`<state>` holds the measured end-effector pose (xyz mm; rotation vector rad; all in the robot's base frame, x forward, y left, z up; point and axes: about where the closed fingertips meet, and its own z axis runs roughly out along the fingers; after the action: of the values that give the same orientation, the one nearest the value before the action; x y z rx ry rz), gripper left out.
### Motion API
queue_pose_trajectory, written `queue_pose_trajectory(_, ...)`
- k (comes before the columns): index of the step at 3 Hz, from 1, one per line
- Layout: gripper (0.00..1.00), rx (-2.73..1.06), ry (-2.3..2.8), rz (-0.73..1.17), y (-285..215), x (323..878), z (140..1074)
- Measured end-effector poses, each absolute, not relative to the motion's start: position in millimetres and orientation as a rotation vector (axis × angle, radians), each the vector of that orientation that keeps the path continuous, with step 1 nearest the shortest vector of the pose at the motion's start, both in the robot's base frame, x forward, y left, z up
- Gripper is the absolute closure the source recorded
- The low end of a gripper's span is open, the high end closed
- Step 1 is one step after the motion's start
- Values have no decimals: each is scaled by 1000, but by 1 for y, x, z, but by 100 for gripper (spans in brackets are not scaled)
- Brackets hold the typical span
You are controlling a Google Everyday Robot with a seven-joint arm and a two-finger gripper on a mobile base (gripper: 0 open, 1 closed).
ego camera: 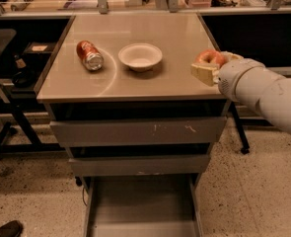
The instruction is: Pick apple from bottom drawer and place on counter
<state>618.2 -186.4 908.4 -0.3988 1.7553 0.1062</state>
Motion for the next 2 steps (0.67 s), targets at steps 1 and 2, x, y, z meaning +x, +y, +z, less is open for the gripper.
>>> queue_pose_trajectory(1,100,-388,1788,128,-187,641,908)
queue_pose_trajectory(2,100,-399,1826,151,-184,661,900)
